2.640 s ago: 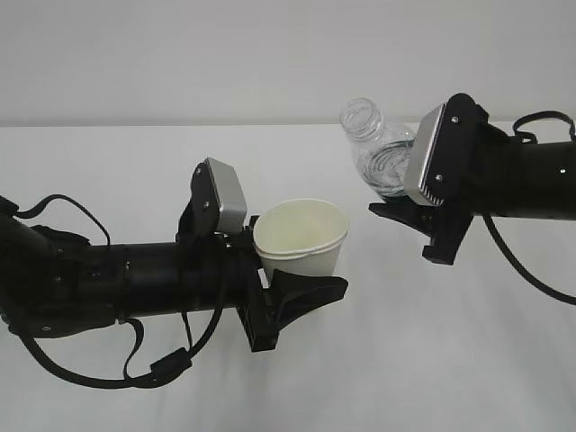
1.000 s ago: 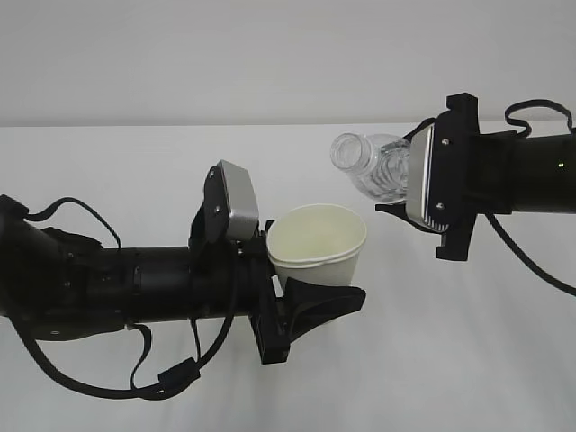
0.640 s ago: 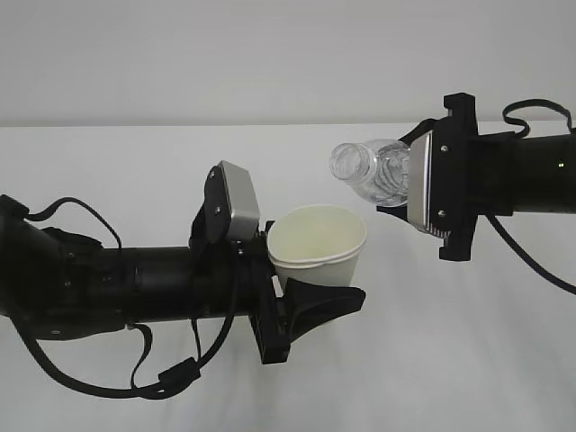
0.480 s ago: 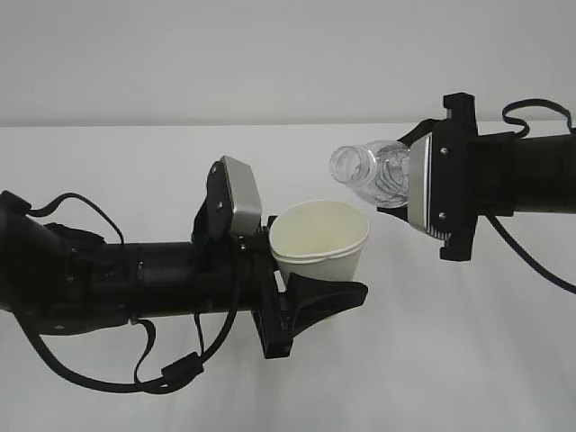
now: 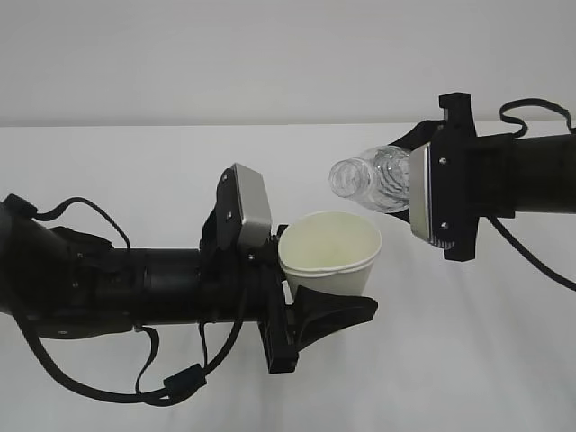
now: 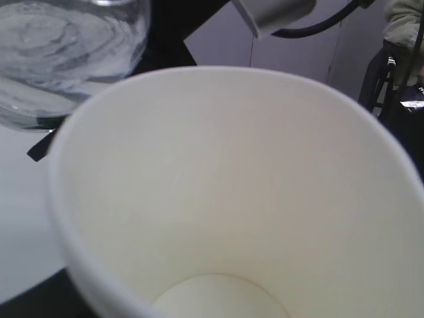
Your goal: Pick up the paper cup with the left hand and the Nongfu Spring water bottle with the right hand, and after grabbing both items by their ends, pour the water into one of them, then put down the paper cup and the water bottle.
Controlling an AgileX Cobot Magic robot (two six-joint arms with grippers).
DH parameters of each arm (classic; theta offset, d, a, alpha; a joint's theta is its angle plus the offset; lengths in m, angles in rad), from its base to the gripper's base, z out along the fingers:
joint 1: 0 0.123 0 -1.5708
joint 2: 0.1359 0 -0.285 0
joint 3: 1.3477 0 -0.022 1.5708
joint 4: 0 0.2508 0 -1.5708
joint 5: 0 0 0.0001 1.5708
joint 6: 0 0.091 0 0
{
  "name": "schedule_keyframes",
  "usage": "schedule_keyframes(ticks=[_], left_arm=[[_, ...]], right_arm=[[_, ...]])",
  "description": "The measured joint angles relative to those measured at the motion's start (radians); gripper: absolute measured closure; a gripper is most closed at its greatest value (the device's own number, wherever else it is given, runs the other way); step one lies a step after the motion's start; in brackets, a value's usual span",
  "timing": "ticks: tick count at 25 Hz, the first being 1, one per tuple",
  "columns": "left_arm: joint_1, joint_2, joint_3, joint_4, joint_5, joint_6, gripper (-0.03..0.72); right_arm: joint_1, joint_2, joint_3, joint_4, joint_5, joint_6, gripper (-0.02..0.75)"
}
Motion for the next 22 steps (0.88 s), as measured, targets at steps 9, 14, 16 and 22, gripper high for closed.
schedule_keyframes(ticks=[9,14,16,22], left_arm=[[0.000,0.000,0.000,-0.006,0.008,0.000,0.241],[0.000,0.000,0.000,-0.019,0.008,0.000,0.241],[0.000,0.000,0.000,-0.025,0.010,0.000,0.241],[0.000,0.000,0.000,-0.046,0.018,0.000,0.242]], right_arm=[[0.000,0.000,0.000,0.000,0.000,-0.063,0.246],[0.000,0.000,0.000,0.000,0.000,-0.101,0.246],[0.000,0.000,-0.002,0.007,0.000,-0.121,0.246],[0.000,0.000,-0.027,0.018,0.000,-0.148,0.246]])
